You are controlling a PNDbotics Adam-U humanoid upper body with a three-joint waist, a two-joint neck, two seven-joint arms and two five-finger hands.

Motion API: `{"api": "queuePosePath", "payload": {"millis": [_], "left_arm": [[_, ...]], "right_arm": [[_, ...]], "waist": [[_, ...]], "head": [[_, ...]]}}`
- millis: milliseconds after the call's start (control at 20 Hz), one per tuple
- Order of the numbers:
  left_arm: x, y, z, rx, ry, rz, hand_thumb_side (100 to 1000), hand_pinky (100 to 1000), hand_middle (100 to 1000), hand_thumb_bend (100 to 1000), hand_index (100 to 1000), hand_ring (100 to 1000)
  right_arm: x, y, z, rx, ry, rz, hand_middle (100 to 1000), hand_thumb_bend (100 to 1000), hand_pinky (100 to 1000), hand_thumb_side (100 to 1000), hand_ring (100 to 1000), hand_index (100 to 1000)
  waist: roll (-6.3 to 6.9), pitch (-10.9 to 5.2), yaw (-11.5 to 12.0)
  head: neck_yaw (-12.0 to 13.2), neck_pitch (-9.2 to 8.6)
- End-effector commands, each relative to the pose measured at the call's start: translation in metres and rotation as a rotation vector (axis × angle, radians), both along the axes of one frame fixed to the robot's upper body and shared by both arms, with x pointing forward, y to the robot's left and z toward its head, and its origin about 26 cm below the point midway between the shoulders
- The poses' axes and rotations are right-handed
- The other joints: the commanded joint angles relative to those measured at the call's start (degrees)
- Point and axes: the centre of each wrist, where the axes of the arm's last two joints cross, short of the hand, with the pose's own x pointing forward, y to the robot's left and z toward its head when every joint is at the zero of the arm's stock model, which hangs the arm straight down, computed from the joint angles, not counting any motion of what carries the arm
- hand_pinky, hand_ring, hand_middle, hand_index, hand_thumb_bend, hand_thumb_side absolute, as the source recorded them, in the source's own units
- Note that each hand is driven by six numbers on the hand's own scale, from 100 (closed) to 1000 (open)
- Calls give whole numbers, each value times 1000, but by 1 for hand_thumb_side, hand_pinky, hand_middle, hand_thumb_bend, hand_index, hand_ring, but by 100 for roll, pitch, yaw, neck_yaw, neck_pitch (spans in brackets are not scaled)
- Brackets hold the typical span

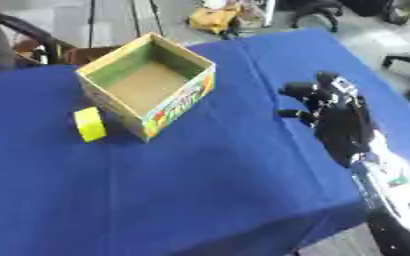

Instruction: Pick up objects on the table and place them in the box.

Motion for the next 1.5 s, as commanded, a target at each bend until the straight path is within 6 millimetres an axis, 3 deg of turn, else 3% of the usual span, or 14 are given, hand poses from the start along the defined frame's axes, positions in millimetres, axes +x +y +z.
{"api": "queuePosePath", "payload": {"millis": [50,350,600,1100,1500], "left_arm": [[8,9,17,105,-6,18,633,516,567,318,714,585],[33,15,19,221,64,86,624,514,568,308,716,580],[57,13,20,332,129,102,587,520,571,356,723,580],[107,-13,32,521,158,69,564,542,592,591,753,597],[128,-26,2,672,191,40,485,557,588,658,767,591]], "right_arm": [[-1,-1,10,-18,-34,7,751,100,777,1000,1000,756],[-2,0,12,-14,-34,13,751,100,777,1000,1000,756],[-3,1,11,-15,-33,15,751,100,778,1000,1000,755],[-3,8,15,-22,-47,48,752,100,779,1000,1000,755],[-2,13,15,-26,-49,72,753,100,782,1000,1000,756]], "waist": [[-12,-66,14],[3,-88,32],[1,-83,21],[-12,15,-196],[-14,59,-307]], "head": [[56,19],[516,126],[760,115],[954,43],[1080,32]]}}
